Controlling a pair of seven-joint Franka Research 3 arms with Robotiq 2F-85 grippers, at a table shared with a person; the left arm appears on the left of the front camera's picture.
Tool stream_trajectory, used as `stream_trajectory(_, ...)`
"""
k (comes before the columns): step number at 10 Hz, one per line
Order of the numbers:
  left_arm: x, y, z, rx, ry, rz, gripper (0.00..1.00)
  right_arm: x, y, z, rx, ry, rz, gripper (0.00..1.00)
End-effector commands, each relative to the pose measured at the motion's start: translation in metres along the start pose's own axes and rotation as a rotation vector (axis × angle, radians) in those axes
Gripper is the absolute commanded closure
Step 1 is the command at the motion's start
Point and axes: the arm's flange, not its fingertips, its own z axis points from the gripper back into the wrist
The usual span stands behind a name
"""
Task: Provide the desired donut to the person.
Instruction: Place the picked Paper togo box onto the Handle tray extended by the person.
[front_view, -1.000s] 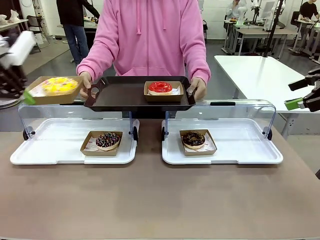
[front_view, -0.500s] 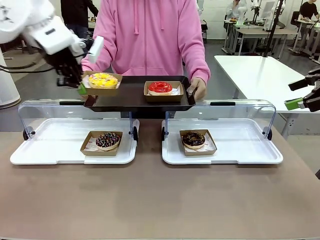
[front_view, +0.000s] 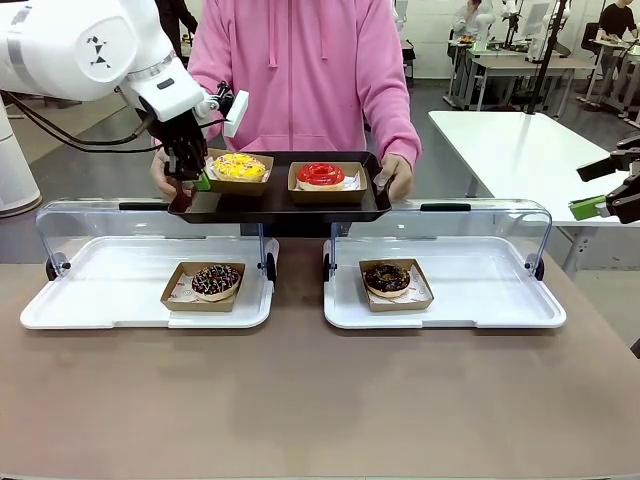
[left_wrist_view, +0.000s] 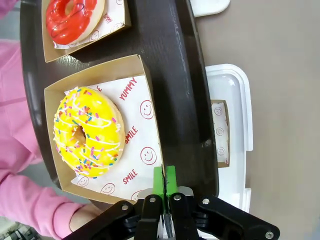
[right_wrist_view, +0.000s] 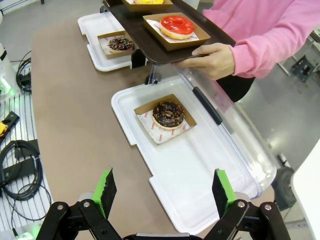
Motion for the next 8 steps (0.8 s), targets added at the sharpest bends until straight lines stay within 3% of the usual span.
stream_trajectory(1,0.002,0.009,-0.003,0.002,-0.012,0.004,0.99,-0.001,0.0,-0.001,0.006,-0.006,-0.005,0.0)
stream_trajectory(6,-0.002,0.016,-0.02,-0.001,-0.02,-0.009,0.99,-0.001,0.0,-0.001,0.006,-0.006,-0.005,0.0)
stream_trajectory(7,-0.002,0.017,-0.021,-0.02,-0.029,-0.003,0.57,-0.001,0.0,-0.001,0.006,-0.006,-0.005,0.0)
stream_trajectory(8,-0.001,0.015,-0.014,-0.044,-0.039,-0.003,0.44,-0.001,0.0,-0.001,0.006,-0.006,-0.005,0.0)
